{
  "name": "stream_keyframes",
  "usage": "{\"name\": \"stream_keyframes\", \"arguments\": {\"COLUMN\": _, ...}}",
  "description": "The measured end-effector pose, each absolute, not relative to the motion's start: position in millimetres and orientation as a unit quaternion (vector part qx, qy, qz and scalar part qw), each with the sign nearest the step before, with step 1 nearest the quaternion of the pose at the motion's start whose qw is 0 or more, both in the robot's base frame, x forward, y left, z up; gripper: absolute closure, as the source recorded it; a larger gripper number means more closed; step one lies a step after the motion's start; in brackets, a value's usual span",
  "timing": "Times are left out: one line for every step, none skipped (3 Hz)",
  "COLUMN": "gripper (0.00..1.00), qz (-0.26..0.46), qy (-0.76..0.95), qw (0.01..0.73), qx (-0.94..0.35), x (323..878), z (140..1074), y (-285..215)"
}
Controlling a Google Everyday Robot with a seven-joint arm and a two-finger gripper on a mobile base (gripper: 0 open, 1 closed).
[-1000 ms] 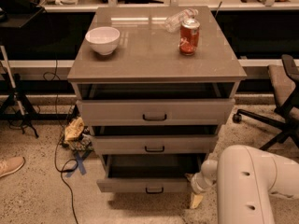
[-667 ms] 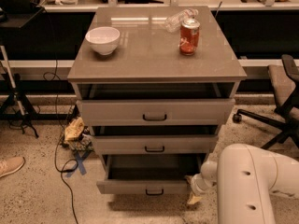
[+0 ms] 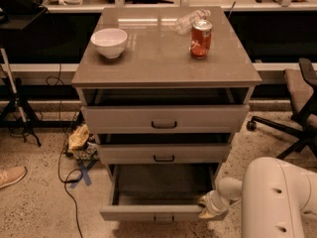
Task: Open bottom drawer
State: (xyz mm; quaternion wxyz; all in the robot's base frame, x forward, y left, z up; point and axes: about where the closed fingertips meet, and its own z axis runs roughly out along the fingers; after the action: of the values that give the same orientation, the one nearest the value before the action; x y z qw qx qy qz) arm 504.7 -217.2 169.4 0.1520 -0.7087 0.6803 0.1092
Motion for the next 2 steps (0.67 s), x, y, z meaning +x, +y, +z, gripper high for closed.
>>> {"name": "stream_keyframes", "arguments": {"gripper": 1.00, "qz": 0.109, "qy": 0.680, "qw": 0.152, "qx": -0.709, "x": 504.6, "z": 169.3, "y": -217.2}}
{"name": "stream_keyframes", "arguments": {"gripper": 1.00, "qz": 0.109, "qy": 0.680, "qw": 0.152, "qx": -0.709, "x": 504.5, "z": 169.3, "y": -217.2}}
